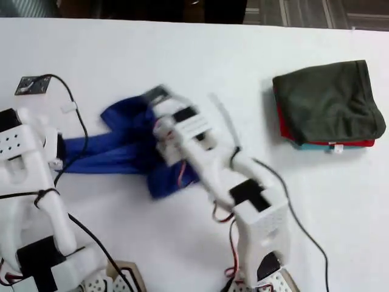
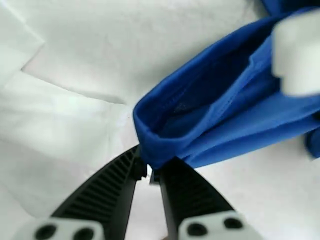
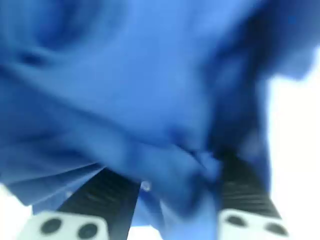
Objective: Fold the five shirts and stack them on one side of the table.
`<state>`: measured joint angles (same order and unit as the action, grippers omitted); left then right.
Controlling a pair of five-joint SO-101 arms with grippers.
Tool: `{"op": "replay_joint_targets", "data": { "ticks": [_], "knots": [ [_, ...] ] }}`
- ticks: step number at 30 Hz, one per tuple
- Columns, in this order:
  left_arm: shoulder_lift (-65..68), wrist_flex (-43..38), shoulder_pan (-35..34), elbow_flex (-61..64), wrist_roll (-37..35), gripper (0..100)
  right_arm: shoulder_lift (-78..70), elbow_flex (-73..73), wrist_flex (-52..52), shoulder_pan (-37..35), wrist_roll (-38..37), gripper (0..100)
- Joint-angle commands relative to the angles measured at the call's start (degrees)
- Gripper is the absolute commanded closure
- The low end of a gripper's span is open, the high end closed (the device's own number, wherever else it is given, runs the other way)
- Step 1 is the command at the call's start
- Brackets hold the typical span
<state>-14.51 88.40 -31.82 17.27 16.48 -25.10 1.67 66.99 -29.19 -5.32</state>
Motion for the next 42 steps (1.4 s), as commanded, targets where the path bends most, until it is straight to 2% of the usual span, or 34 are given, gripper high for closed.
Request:
{"op": "replay_joint_targets", "data": {
  "ticks": [1,7,12,18,25,29,33,38,42],
  "knots": [
    [-2.37,-0.88,3.25,-0.84,0.09,97,2.33,8.26,3.82,9.45,-0.26,97.1],
    [-2.2,-7.38,9.41,-0.66,-0.09,97,7.6,19.25,12.09,15.87,-0.44,97.8],
    [-1.93,-14.51,10.29,2.24,-0.18,97,11.91,22.15,17.1,17.1,-0.53,96.7],
    [-1.93,-20.48,10.29,9.19,-0.18,97,18.95,22.15,22.11,16.57,-4.04,73.1],
    [-1.93,-24.97,10.29,14.11,-0.18,97,30.2,21.54,28.62,16.31,-5.19,78.9],
    [-1.93,-26.46,10.29,14.81,-0.18,97,30.46,14.24,34.07,11.03,-5.71,79.9],
    [-2.2,-27.08,10.29,14.64,-0.18,97,30.64,-3.87,28.09,5.14,-11.43,80.1],
    [-2.02,-27.08,10.2,14.9,-0.18,97,30.11,-22.33,14.29,-0.66,-11.34,80.1],
    [-2.11,-27.08,10.11,14.81,-0.18,97,30.11,-30.86,6.02,-4.88,-11.25,80.1]
  ]
}}
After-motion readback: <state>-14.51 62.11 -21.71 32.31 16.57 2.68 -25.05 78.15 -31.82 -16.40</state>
